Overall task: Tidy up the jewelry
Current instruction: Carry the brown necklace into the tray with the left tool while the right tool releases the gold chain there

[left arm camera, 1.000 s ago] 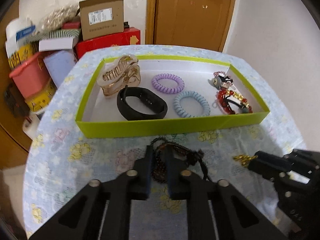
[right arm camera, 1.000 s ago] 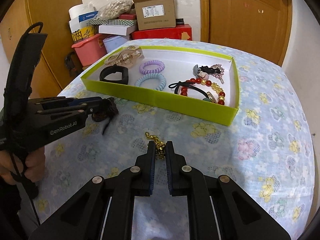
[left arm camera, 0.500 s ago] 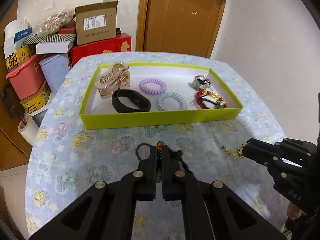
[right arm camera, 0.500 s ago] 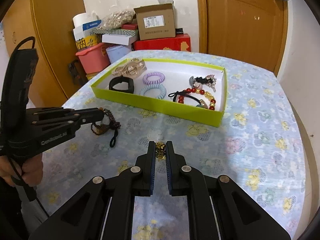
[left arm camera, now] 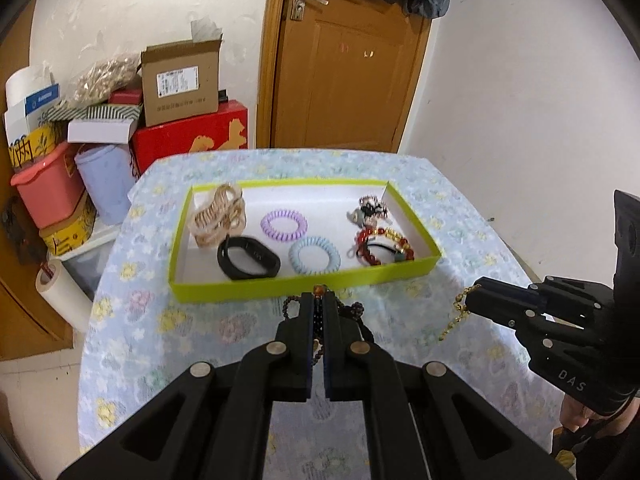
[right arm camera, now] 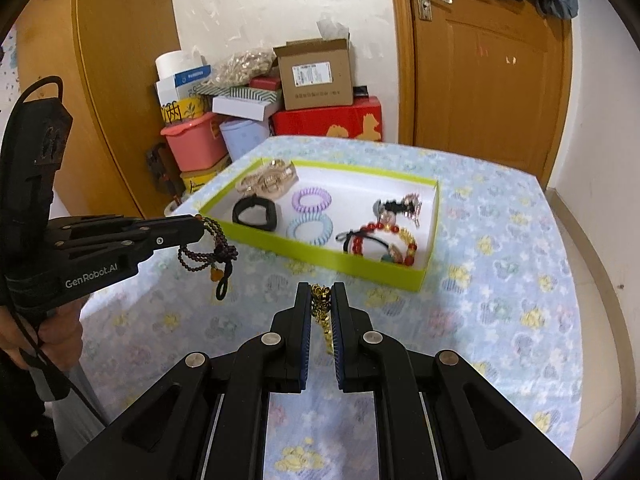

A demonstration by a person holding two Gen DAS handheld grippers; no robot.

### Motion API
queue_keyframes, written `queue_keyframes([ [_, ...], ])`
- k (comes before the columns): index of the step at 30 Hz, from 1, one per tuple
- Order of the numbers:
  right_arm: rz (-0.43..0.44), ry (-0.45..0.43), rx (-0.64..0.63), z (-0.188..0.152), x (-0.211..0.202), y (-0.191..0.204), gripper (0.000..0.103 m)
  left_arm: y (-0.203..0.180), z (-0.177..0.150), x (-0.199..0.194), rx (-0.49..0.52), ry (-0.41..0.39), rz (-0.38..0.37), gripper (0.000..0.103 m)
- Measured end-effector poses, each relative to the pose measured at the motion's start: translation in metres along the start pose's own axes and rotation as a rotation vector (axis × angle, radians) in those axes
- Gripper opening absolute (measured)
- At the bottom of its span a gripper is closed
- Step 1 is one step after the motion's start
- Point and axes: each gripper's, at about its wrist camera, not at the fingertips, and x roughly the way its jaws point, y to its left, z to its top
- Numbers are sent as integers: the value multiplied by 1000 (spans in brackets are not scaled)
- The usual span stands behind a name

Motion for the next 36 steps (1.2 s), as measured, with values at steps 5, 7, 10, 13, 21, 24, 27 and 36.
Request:
queue_keyframes([
  [5, -1, -18, -2, 18, 6, -9, 9, 4, 21, 7, 4, -9, 6, 3],
  [7, 1, -21, -1, 26, 10, -13, 9, 6, 28, 11, 5, -9, 9, 3],
  [10, 2, -20, 0, 37, 19, -19, 10, 9, 39, 21, 11, -8, 14, 3],
  [13, 7, -15, -5, 47, 30, -23, 10, 10, 49, 31, 22, -5, 19, 3],
  [21, 35, 2, -9, 79, 69, -34, 9, 17, 68, 66, 24, 14, 25, 3],
  [24, 49, 13, -5, 91, 86, -38, 9, 22, 71, 77, 18, 21, 27, 3],
  [27, 63, 27, -6, 100, 105, -40, 10, 26, 73, 89, 13, 32, 32, 3],
  [36, 66, 119, 10, 100, 163, -49, 10, 37, 68, 121, 3, 71, 33, 3],
])
